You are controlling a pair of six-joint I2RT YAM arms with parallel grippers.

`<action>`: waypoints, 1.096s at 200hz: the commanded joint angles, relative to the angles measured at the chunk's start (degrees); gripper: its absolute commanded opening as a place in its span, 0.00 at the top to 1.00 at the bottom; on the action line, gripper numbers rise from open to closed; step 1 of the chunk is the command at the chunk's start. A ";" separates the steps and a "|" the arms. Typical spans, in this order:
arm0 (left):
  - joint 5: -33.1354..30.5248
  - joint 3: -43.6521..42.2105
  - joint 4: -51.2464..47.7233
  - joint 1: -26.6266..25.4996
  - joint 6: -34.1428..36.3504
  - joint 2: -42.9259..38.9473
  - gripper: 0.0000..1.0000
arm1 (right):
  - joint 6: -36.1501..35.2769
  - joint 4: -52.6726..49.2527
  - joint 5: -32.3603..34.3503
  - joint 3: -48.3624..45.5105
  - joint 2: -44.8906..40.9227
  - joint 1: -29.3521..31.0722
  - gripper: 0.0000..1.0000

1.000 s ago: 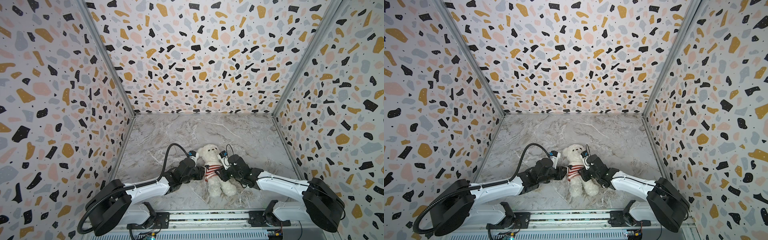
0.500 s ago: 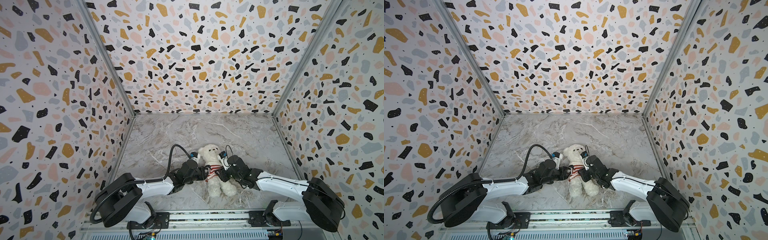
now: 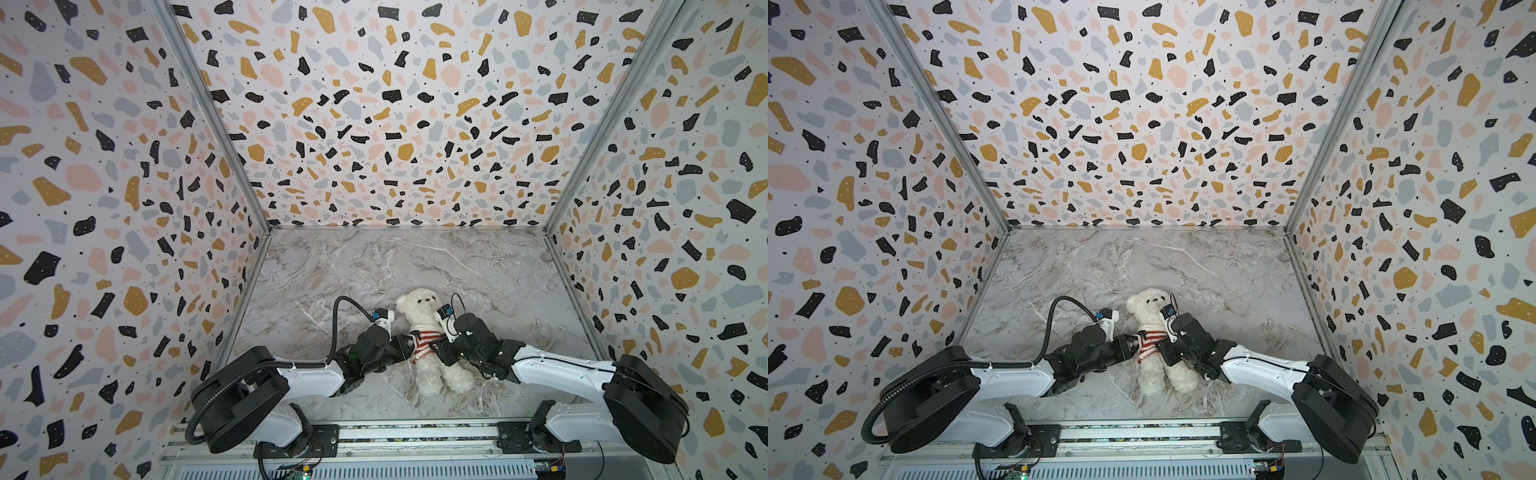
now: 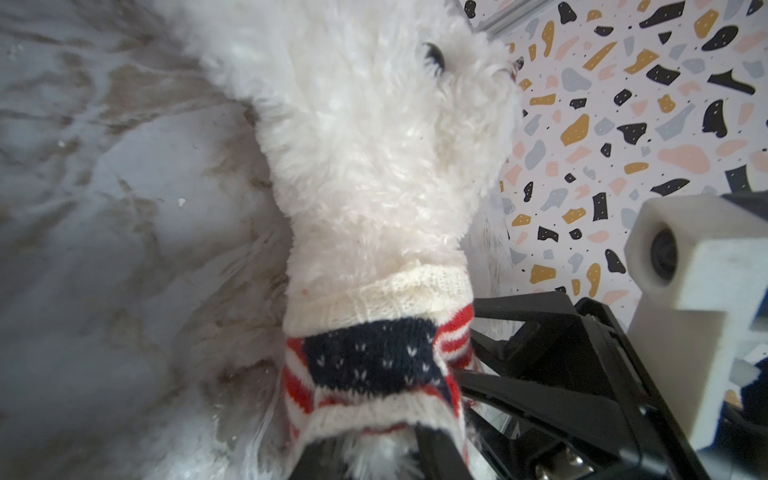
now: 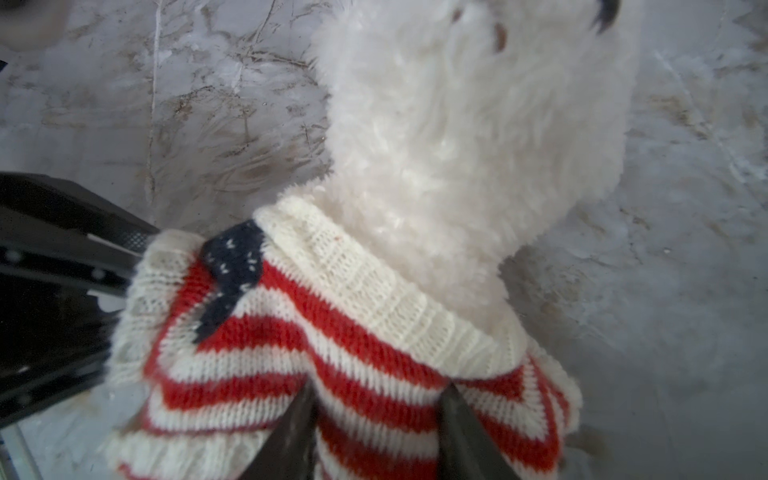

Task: Dress the teddy bear

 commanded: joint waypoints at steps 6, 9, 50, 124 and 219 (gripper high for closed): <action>-1.21 -0.07 4.83 -0.27 -3.09 -0.07 0.78 | 0.18 -4.30 -1.26 -1.74 0.72 1.32 0.56; -1.21 -0.07 4.89 -0.23 -3.13 0.12 0.80 | 0.11 -4.28 -1.25 -1.82 0.66 1.36 0.56; -0.86 -0.82 5.88 -0.32 -3.90 0.22 0.97 | 0.01 -4.50 -0.79 -1.74 -0.06 1.88 0.56; -1.32 -3.03 3.74 -0.54 -3.66 -4.40 1.00 | -4.97 -6.01 5.72 -0.44 -15.81 9.59 0.29; -2.53 -3.81 0.57 -2.03 -3.13 -7.67 1.00 | -6.52 -3.42 8.99 6.03 -3.87 13.51 0.51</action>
